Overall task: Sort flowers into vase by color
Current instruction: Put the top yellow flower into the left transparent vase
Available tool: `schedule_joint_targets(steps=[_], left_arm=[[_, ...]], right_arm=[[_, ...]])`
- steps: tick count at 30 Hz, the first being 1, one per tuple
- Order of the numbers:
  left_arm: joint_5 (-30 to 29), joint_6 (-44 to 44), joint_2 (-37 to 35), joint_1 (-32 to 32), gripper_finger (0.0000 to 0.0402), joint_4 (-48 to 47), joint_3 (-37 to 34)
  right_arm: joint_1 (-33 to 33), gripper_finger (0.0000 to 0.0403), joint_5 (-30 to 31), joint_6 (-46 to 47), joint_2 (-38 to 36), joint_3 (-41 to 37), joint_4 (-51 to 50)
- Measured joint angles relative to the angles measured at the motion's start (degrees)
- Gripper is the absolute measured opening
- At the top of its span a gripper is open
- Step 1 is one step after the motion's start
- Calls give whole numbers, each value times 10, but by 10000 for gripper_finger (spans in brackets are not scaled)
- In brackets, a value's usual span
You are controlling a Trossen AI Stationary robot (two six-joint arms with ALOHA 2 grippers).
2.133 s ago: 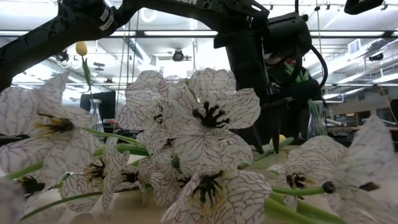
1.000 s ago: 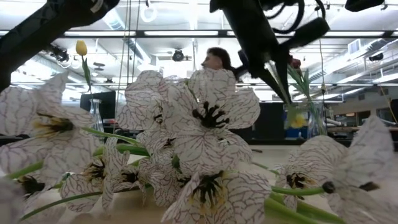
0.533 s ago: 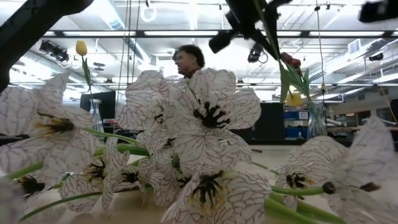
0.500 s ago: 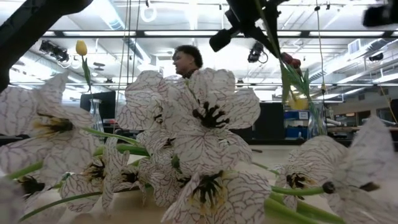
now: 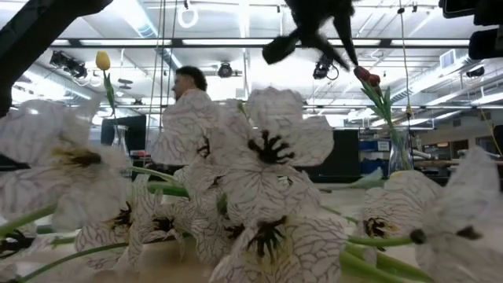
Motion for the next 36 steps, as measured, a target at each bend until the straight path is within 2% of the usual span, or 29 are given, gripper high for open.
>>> schedule_joint_targets(steps=[4,8,11,20,26,36], left_arm=[[71,60,1,16,138,9,-38],[103,75,2,16,205,-3,-87],[106,62,1,14,232,3,-114],[119,43,31,-9,233,16,-146],[117,43,65,-21,232,39,-146],[35,59,85,-17,228,51,-146]], right_arm=[[0,165,0,-4,0,0,8],[0,165,1,-4,0,0,20],[0,165,2,-3,0,0,26],[0,165,58,-3,0,0,23],[0,165,62,12,0,0,25],[0,165,98,68,0,0,69]])
